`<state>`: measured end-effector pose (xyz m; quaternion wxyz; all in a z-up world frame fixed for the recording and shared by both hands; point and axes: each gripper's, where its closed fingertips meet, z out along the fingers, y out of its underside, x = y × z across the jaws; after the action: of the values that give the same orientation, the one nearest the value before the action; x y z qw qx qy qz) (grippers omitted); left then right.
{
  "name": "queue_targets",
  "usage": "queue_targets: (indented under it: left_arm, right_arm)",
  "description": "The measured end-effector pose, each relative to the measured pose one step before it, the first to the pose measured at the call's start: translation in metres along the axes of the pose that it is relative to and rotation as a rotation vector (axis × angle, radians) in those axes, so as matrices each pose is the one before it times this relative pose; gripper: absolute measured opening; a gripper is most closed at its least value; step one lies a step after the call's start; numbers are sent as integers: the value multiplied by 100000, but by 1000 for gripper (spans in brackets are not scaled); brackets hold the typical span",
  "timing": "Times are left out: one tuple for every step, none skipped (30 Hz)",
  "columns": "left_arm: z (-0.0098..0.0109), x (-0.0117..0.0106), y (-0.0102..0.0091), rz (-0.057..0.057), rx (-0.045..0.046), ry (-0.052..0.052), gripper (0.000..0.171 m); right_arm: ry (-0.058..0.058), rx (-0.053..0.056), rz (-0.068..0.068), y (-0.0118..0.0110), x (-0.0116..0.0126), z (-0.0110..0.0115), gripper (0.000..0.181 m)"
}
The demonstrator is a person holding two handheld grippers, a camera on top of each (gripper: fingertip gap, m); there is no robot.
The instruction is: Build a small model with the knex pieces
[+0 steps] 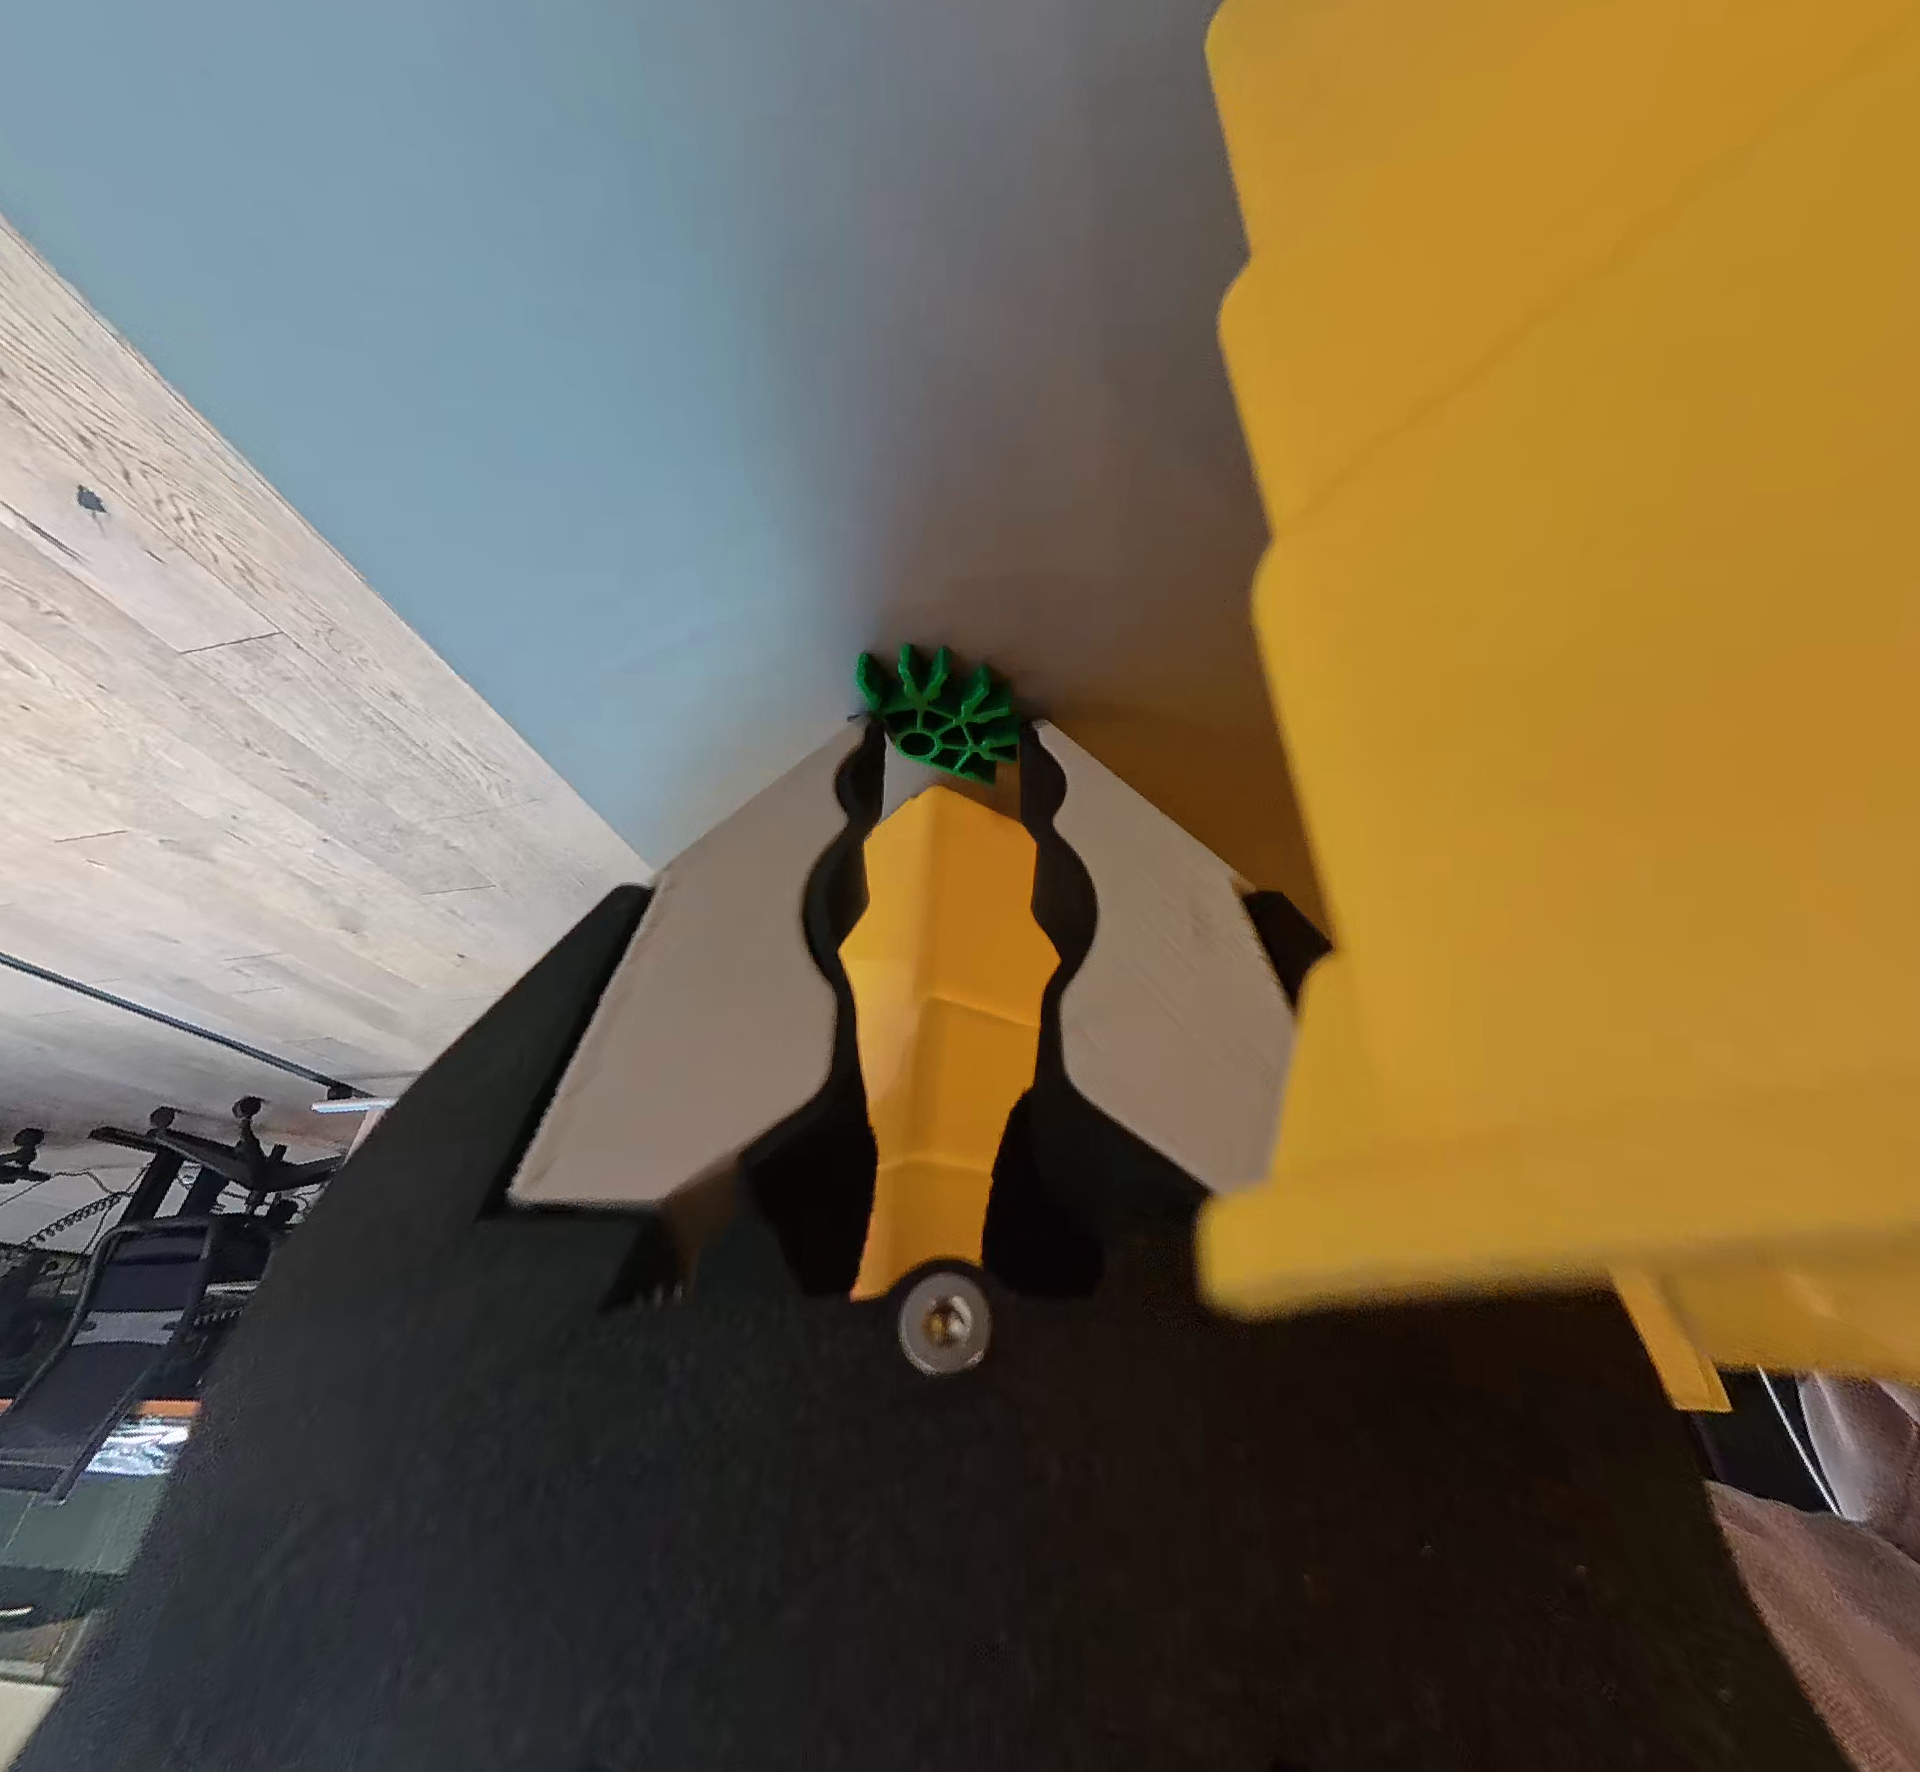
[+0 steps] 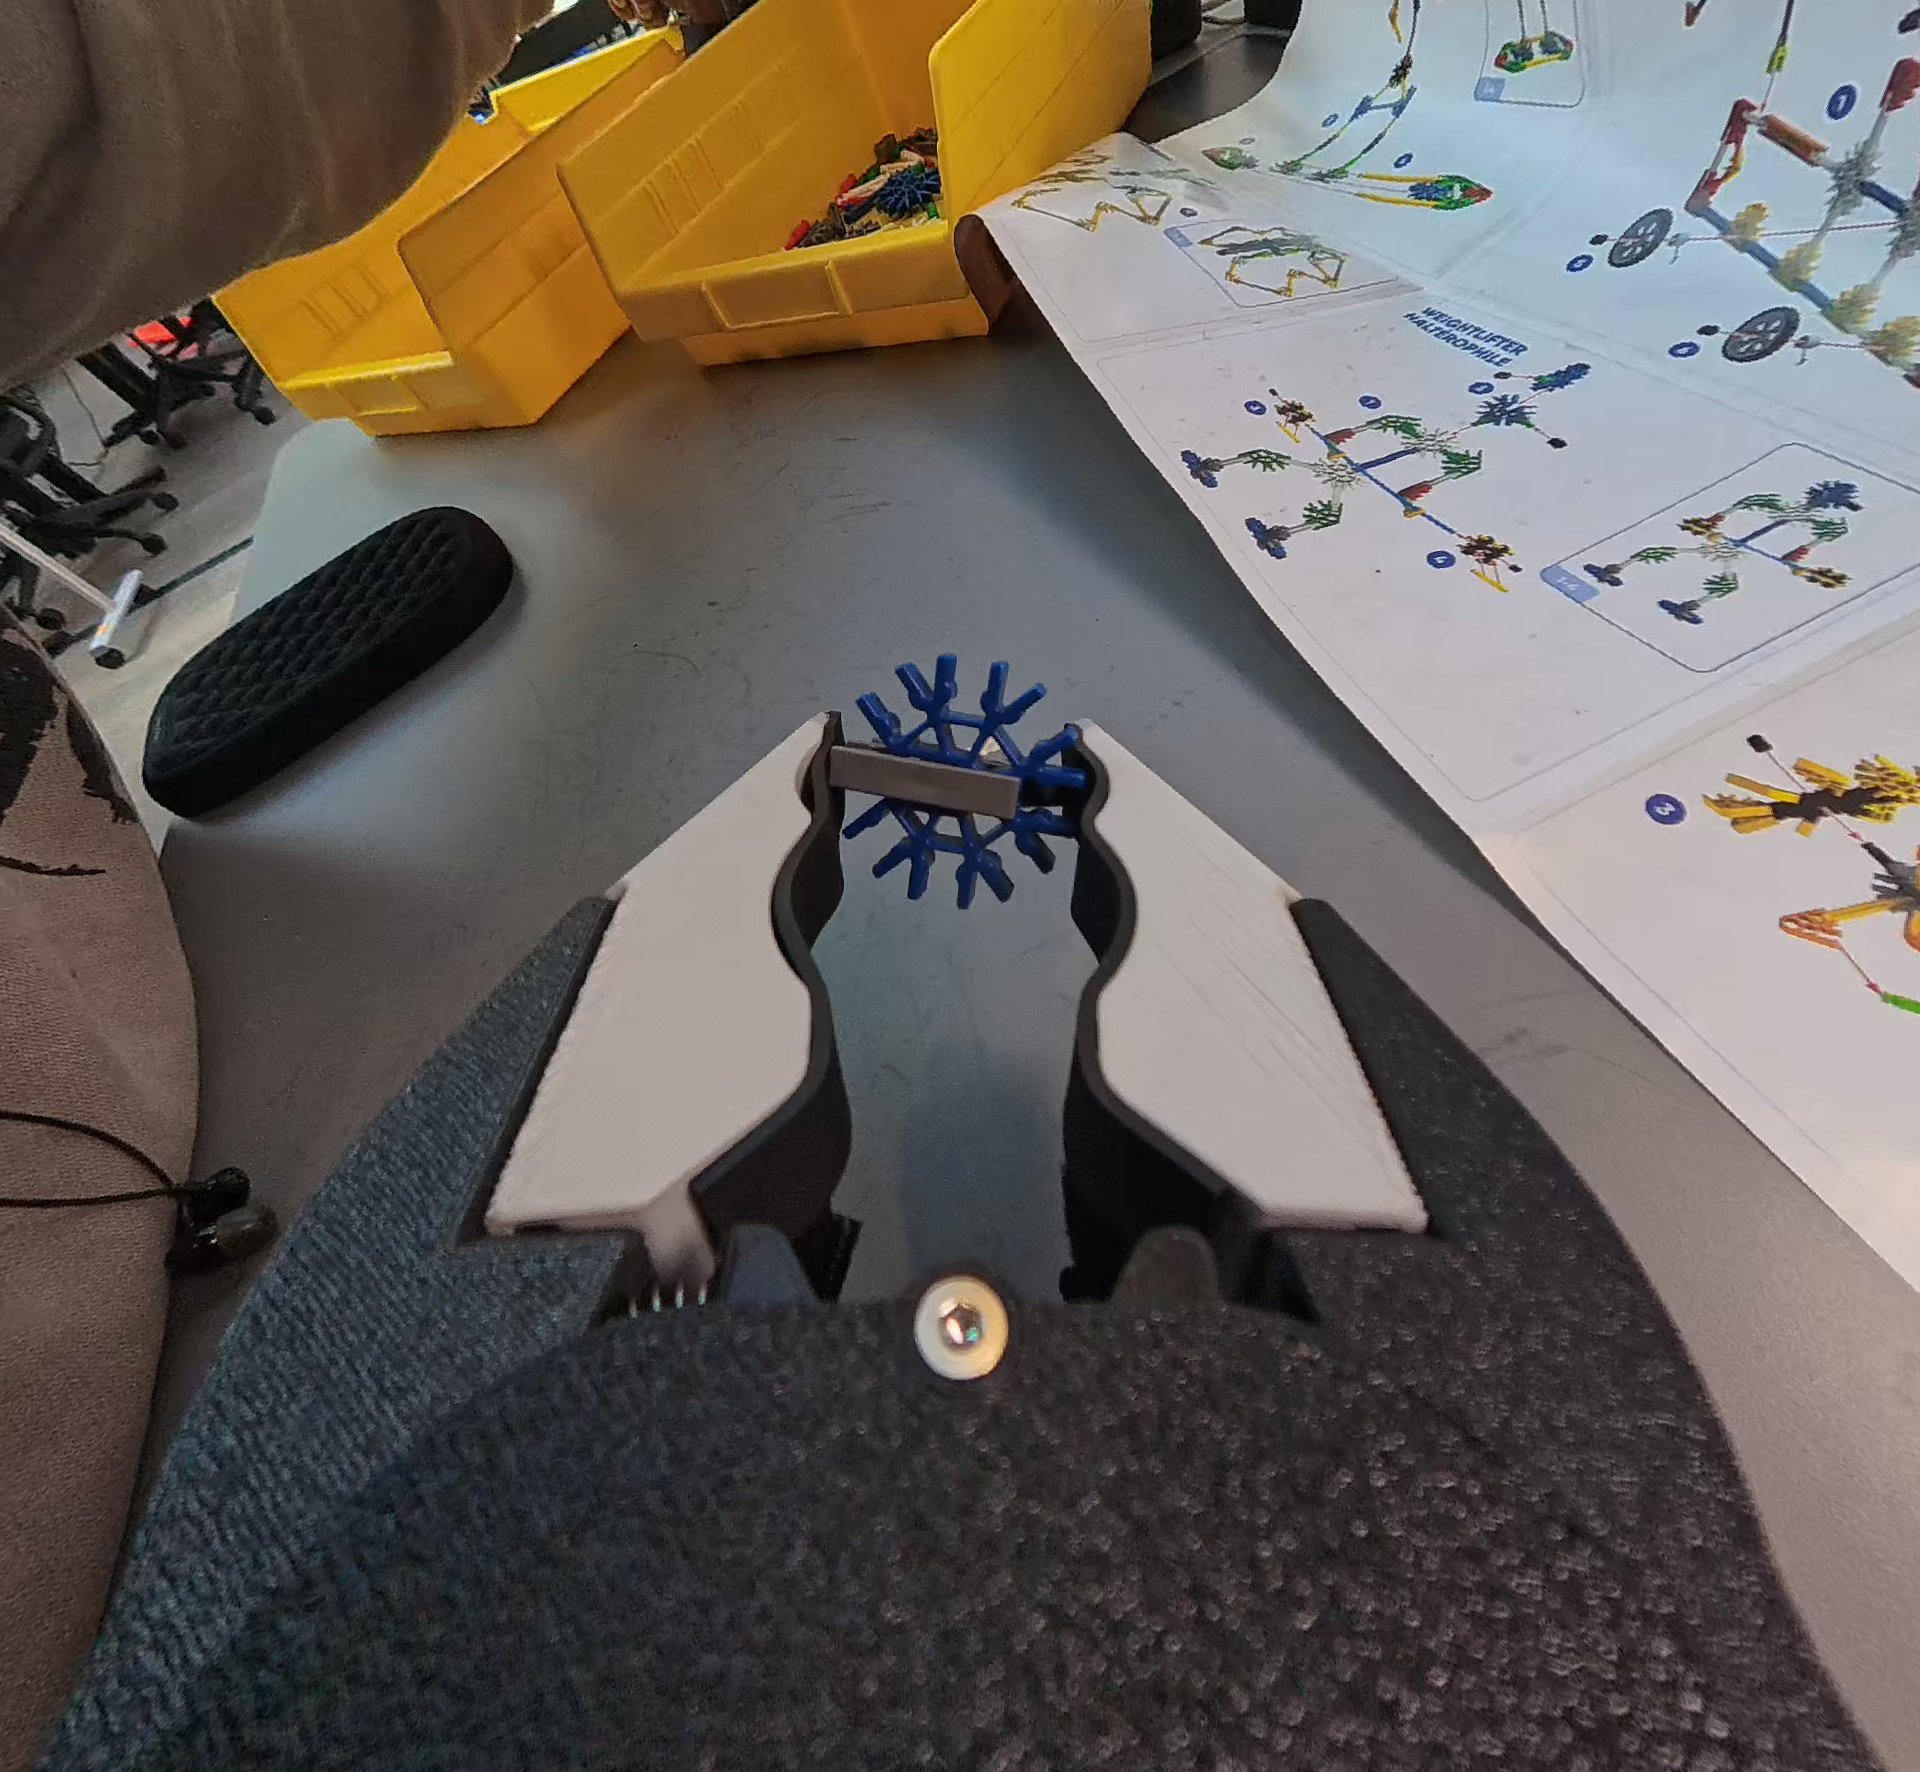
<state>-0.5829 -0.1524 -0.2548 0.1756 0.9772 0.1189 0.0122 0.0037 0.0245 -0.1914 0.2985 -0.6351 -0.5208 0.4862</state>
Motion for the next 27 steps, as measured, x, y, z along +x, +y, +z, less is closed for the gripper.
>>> queue_targets:
  left_arm:
    - [-52, -127, -123, 226, 1065, 72, 25]
    - [-201, -353, -445, -592, 3120, -1237, 25]
    - [-342, -365, -470, -970, 3625, -909, 24]
    - [-372, -183, -280, -725, 3057, 337, 25]
    - [-579, -230, -360, -679, 3854, 75, 25]
    - [-930, -612, -570, -1134, 5701, -2193, 25]
    - [-1267, -451, -771, -1629, 7587, -823, 25]
    - [-1664, -327, -963, -1074, 9422, 345, 25]
    - [-1977, -227, -858, -951, 9510, 980, 25]
    - [-2189, -185, -637, -1458, 8341, 1163, 25]
    - [-2312, -126, -282, -1308, 6345, 1123, 25]
    - [-2196, 65, 290, -939, 3358, 2158, 24]
    - [-1863, 16, 1033, -873, -501, 1448, 24]
    - [-1492, -504, 1745, 6, -3551, -2394, 25]
    - [-1018, -283, 2281, 55, -5195, -1334, 25]
    - [-628, 238, 2381, -1337, -4643, 1835, 25]
    - [-319, 142, 1915, -1136, -2545, 1710, 25]
    - [-152, 103, 1606, 259, 147, -544, 26]
    - [-75, 323, 1300, 582, 1708, -126, 28]
    - [-27, 604, 1046, 691, 2731, 982, 35]
    - [-13, 847, 783, 1457, 3756, 1440, 41]
    - [-71, 1225, 826, 2927, 3972, 2118, 45]
    - [-41, 1338, 852, 2969, 3589, 1446, 46]
    - [47, 1536, 924, 2825, 2427, 2134, 47]
    - [288, 2014, 1103, 3716, 951, 4240, 48]
    - [523, 2214, 1287, 5106, -323, 4465, 48]
    - [828, 1936, 1486, 5015, -2434, 2141, 48]
  right_arm:
    - [44, 92, 12, -14, 2, -16, 40]
    - [42, 86, -17, -5, 7, -13, 40]
    - [23, 24, 30, -3, 1, 2, 40]
    - [-33, -43, 136, 6, 8, 7, 40]
    - [-42, -61, 108, 8, 9, 6, 40]
    - [-39, -1, -32, -2, -16, -12, 40]
    - [26, 43, -161, -3, -17, -6, 41]
    - [-27, 73, -301, -19, -40, -8, 41]
    - [-234, 35, -357, 7, -90, -13, 40]
    - [-434, -193, -334, 47, -126, -15, 41]
    - [-493, -200, -407, 55, -158, -11, 41]
    - [-389, -41, -534, 25, -151, -23, 41]
    - [-234, 111, -662, 4, -156, -42, 41]
    - [-243, 202, -840, -13, -158, -47, 41]
    - [-373, 223, -866, -14, -198, -64, 41]
    - [-368, 129, -823, 13, -185, -65, 40]
    - [-310, 20, -785, 23, -179, -62, 41]
    - [-247, -126, -881, 35, -182, -41, 40]
    - [4, -337, -1072, 70, -167, -18, 41]
    - [232, -357, -1267, 53, -141, 8, 40]
    - [435, -400, -1483, 56, -135, 29, 41]
    - [363, -584, -1608, 85, -171, 43, 40]
    - [145, -762, -1752, 109, -221, 34, 41]
    - [151, -725, -1882, 120, -231, 15, 41]
    - [155, -755, -1889, 132, -221, -4, 40]
    - [241, -816, -1864, 132, -201, -10, 40]
    - [306, -825, -1861, 121, -159, 15, 40]
